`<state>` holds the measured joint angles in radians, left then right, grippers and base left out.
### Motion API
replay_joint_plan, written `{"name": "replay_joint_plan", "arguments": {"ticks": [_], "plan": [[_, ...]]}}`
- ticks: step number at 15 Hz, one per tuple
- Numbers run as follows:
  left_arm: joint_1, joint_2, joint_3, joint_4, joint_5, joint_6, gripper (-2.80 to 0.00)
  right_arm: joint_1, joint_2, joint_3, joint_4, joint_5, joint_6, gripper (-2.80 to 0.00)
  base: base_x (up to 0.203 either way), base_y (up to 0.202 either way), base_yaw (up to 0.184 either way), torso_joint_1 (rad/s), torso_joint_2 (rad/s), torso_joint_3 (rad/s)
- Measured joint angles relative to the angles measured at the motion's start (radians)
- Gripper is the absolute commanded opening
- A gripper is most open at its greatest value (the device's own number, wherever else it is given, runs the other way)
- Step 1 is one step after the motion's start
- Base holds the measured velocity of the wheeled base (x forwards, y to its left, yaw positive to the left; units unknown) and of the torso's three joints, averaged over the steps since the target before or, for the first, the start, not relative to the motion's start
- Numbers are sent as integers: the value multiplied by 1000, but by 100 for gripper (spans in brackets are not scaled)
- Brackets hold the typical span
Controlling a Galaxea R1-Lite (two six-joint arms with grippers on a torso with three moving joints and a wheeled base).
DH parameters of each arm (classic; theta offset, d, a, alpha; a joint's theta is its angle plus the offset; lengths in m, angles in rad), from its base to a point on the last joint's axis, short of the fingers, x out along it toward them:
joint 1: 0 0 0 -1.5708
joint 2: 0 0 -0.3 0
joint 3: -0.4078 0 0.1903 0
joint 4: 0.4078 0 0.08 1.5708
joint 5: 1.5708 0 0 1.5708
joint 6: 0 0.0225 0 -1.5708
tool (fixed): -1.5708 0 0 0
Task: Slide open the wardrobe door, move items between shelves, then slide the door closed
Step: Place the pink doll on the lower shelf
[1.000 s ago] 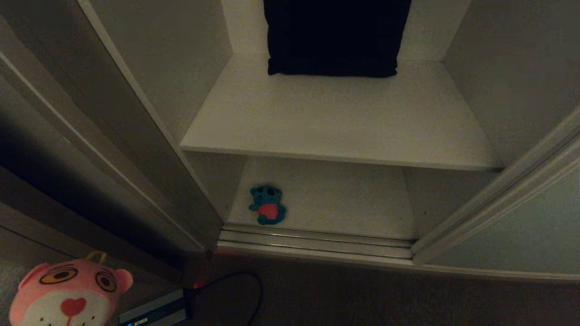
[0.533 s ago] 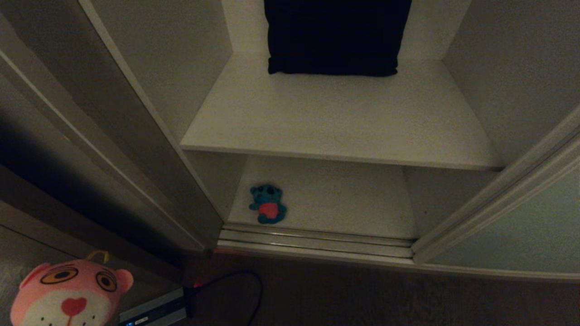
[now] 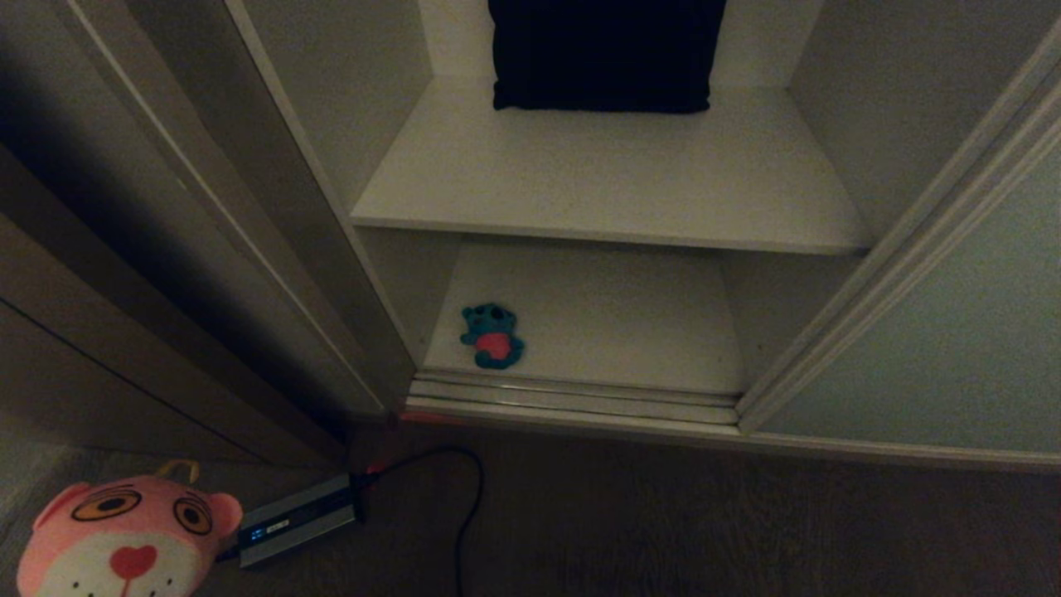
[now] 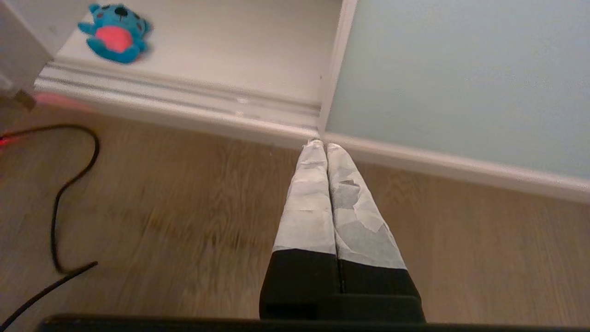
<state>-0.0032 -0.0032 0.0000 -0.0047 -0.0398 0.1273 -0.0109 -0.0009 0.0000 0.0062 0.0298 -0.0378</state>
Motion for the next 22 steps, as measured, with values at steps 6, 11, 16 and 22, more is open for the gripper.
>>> {"name": "replay_joint_plan", "arguments": {"ticks": [6,11,16,22], "plan": [[0,0,0,0,13,-58,-280,0,0,0,0,0,0,-280,-15,0,-1,0,0,0],[0,0,0,1,15,-54,-280,0,0,0,0,0,0,-280,0,0,0,0,0,0],[0,0,0,1,20,-56,-280,0,0,0,0,0,0,-280,0,0,0,1,2,-150],[0,1,0,3,17,-57,-280,0,0,0,0,0,0,-280,0,0,0,1,2,-196]]}}
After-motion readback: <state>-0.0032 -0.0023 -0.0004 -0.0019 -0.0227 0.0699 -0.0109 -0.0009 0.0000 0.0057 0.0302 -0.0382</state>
